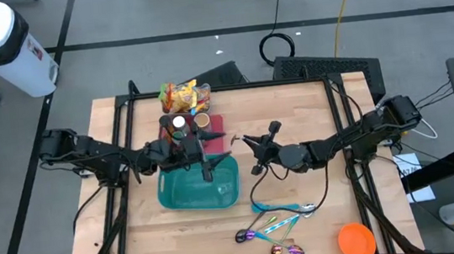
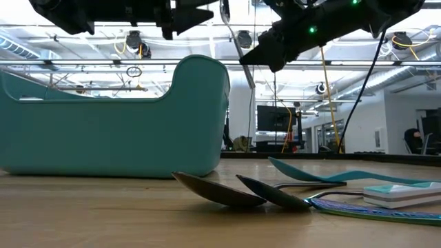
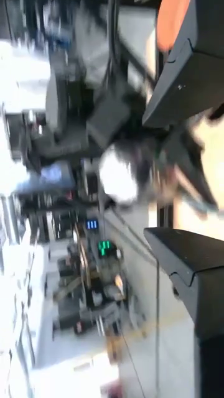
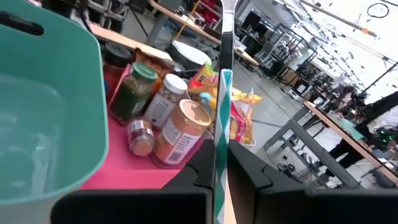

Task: Pick & Place Food Item
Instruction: Put the top white and blue spoon into the blue bin

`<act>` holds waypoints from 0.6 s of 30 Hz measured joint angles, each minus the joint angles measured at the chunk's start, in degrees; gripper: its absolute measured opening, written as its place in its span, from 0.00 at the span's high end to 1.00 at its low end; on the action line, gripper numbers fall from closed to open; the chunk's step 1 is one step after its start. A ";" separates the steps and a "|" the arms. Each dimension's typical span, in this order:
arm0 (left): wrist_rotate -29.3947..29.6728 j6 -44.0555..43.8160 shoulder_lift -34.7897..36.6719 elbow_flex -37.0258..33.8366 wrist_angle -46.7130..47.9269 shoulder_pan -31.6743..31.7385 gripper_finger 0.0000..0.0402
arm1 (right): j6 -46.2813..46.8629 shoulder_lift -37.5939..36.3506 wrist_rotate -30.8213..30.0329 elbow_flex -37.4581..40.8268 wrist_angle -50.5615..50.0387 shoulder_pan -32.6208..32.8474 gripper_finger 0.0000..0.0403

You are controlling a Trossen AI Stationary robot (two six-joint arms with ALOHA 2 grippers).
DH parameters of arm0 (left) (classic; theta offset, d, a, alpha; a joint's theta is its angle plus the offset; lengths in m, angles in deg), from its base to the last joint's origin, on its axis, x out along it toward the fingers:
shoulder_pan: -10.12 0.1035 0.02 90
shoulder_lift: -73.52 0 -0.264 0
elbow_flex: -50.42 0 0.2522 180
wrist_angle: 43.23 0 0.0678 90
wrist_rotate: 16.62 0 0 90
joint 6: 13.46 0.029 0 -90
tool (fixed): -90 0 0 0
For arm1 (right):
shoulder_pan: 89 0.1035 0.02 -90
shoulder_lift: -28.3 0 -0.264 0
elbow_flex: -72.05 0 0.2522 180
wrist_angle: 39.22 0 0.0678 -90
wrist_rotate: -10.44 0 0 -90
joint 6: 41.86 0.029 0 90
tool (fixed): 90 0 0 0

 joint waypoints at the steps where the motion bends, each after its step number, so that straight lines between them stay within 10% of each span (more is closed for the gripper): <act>1: 1.25 -0.07 0.00 0.00 0.02 0.33 0.29 | 0.00 0.00 0.18 0.00 0.35 0.03 0.98; 18: -3.16 -4.70 -1.07 0.59 0.05 3.44 0.29 | 2.58 0.00 3.03 0.00 0.89 -0.77 0.98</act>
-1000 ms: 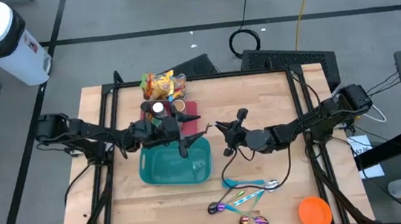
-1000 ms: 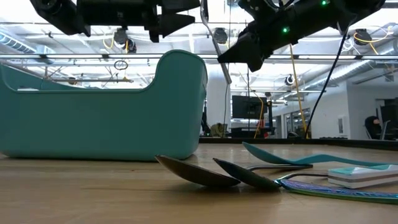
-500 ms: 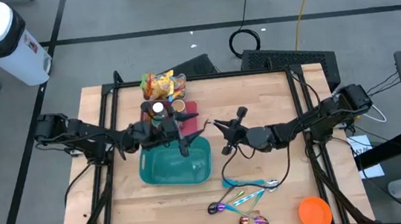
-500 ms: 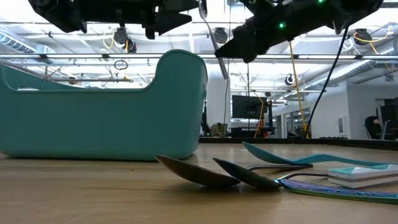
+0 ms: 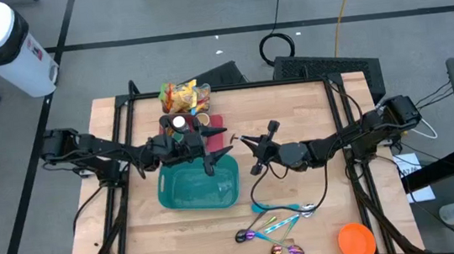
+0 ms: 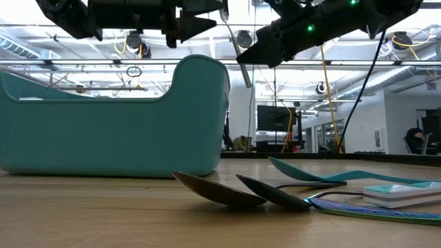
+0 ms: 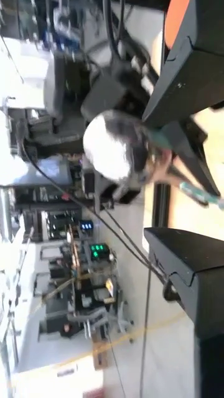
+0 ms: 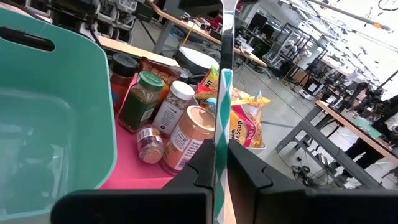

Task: Pick & Place Food Item
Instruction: Put the top white and blue spoon into the blue bin

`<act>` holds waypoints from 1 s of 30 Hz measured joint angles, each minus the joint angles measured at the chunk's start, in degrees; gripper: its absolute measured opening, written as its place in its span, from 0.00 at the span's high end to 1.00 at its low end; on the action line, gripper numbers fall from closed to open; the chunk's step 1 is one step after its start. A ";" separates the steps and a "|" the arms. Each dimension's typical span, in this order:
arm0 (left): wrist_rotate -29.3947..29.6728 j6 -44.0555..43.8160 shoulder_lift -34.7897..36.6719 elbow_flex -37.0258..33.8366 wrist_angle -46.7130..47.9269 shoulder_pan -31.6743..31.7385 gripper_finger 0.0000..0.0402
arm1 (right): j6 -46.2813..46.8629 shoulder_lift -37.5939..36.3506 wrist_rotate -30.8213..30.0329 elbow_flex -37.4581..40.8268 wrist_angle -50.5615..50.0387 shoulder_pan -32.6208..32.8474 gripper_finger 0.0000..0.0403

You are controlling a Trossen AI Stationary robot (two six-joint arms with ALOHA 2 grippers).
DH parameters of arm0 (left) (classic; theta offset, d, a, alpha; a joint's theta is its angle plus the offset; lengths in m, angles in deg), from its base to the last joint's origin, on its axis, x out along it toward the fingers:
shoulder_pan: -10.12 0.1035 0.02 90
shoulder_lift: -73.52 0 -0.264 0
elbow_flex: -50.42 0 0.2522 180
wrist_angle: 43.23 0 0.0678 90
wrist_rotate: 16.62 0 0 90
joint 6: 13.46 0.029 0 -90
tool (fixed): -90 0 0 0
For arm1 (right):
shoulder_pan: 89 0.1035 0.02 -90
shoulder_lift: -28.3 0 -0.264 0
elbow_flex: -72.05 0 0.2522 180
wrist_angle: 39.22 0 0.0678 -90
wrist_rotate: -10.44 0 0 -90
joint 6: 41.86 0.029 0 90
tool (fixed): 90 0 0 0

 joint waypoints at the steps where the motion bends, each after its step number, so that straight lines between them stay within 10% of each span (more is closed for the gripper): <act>1: 0.40 0.29 -0.36 0.51 0.18 0.02 0.29 | 0.04 0.00 0.01 0.00 0.10 0.00 0.98; 13: 6.13 3.43 -3.96 6.97 6.49 0.07 0.32 | 0.46 -0.02 0.96 0.00 -0.95 0.11 0.98; 30: 14.29 2.79 2.02 6.91 13.61 -2.97 0.96 | 2.30 -0.03 2.13 -0.07 -1.09 0.38 0.95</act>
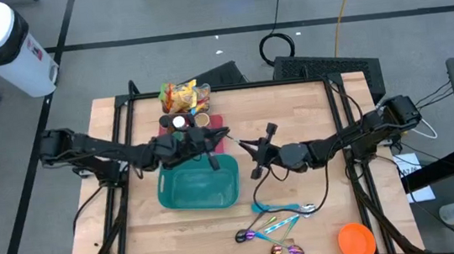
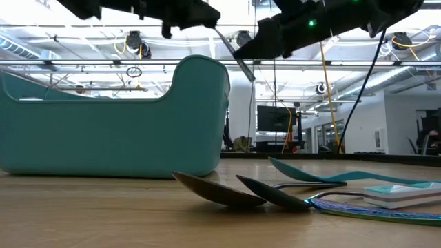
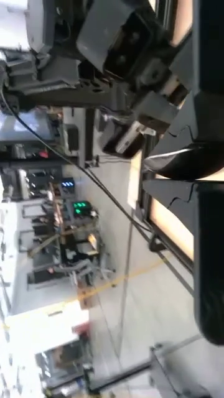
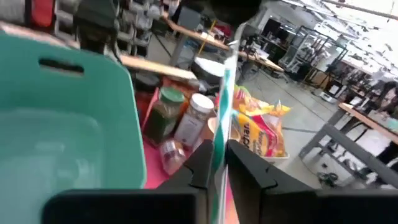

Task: Pick & Place Food Item
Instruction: Put the top white and blue spoon into the blue bin

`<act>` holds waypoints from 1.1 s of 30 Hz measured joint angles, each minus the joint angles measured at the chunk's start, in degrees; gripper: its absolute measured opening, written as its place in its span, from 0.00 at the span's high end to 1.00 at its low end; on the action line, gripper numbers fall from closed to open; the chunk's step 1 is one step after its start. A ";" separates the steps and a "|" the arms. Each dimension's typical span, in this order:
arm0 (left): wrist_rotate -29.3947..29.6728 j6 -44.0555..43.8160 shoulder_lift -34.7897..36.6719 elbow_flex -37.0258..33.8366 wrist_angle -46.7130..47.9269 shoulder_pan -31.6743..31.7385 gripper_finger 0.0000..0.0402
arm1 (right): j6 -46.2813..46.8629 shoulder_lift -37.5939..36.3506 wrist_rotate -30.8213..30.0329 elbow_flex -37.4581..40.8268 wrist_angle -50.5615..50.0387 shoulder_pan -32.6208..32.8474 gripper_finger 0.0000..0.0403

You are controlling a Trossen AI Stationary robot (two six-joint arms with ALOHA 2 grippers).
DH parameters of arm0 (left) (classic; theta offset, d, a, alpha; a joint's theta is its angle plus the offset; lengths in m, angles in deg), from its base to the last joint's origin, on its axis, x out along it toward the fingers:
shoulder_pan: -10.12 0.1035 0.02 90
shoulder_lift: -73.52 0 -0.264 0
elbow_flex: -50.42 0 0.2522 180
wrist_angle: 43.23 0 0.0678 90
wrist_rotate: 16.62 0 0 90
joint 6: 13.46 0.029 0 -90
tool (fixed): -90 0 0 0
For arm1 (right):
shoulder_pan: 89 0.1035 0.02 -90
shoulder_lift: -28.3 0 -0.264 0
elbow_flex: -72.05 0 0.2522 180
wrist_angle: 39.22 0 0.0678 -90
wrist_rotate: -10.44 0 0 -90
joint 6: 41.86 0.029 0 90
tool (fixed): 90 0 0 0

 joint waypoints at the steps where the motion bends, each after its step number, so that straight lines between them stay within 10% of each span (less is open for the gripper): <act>1: 1.52 -0.81 1.64 0.00 2.55 -0.66 0.96 | 0.84 -0.01 -0.03 -0.04 0.08 0.18 0.93; 8: 11.01 -7.27 14.86 -0.93 20.71 -11.02 0.97 | -1.09 -2.17 -9.77 0.19 -0.71 3.18 0.72; 14: 29.67 -14.44 19.86 -10.76 17.43 -25.69 0.97 | -4.35 -5.39 -14.58 0.15 -0.60 7.51 0.63; 21: 36.34 -30.23 8.91 -23.24 -1.56 -28.01 0.97 | -5.40 -7.07 -14.39 0.11 4.07 10.52 0.62; 33: 32.26 -34.90 -9.06 -20.04 -7.19 -20.94 0.83 | -8.23 -7.11 -14.50 0.11 5.76 12.27 0.62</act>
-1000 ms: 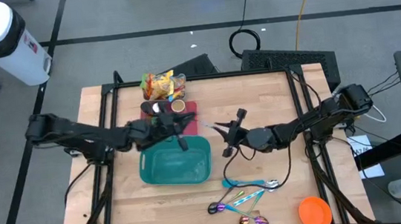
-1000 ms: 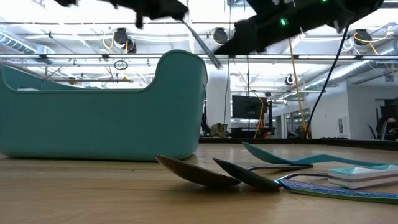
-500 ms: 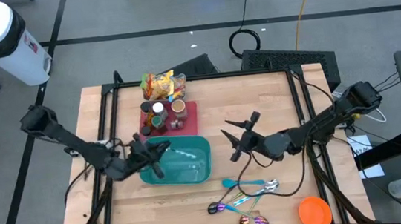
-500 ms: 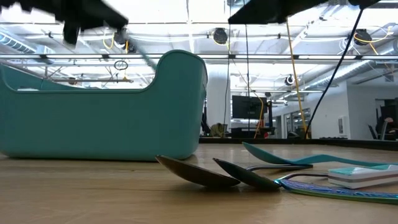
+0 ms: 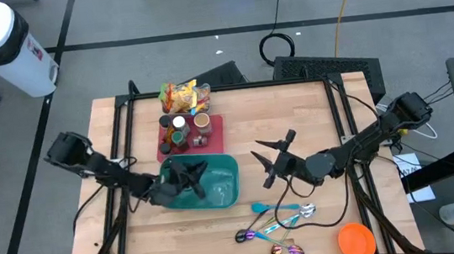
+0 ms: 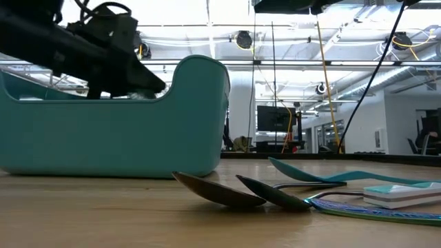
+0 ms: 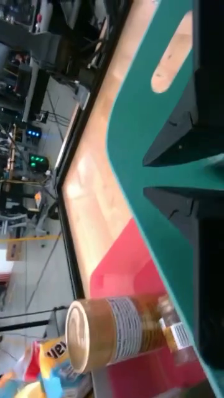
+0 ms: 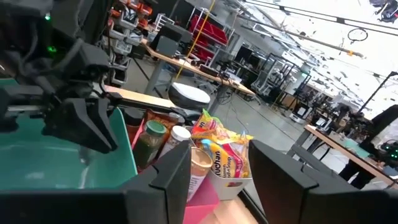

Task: Pick & Place Food Item
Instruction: Put the top white and blue spoon into the blue bin, then put the blue baby spoon into the blue bin

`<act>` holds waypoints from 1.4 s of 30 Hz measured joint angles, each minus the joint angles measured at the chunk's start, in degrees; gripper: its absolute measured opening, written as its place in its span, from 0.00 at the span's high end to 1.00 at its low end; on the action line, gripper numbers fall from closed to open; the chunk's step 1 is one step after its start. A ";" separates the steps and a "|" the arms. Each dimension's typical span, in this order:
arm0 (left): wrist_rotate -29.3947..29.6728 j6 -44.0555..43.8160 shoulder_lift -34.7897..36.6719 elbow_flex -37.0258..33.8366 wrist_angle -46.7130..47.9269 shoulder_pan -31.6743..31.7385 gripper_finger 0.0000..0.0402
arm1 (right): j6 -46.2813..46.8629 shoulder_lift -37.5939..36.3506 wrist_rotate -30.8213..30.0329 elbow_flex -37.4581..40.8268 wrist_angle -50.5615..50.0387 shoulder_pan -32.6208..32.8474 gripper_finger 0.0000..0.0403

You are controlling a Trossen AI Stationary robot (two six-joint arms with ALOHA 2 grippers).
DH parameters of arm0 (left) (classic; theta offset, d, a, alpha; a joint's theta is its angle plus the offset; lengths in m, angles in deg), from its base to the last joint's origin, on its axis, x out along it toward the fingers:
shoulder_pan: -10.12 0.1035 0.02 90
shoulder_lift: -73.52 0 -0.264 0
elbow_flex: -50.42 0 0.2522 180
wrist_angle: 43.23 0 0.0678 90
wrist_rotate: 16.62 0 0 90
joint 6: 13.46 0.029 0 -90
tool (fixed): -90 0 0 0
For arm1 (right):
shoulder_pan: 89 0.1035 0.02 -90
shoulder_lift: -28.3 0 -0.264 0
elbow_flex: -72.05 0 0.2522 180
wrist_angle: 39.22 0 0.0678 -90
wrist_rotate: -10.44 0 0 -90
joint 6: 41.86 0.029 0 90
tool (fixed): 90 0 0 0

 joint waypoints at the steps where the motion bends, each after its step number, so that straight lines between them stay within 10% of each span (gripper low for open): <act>1: -0.12 -0.44 -0.04 0.01 0.04 0.33 0.81 | 0.14 0.00 0.01 0.00 -0.02 0.00 0.61; 17: -2.25 14.38 16.02 0.00 0.50 -2.89 0.43 | 10.40 -2.32 -6.02 -0.04 -7.86 10.73 0.54; 25: -13.77 14.29 24.61 0.00 5.52 -4.81 0.41 | 48.49 -6.06 25.07 -0.04 -36.01 13.25 0.52; 42: -15.05 12.54 23.98 0.00 6.57 0.12 0.41 | 59.41 14.99 39.75 0.02 -43.39 10.83 0.57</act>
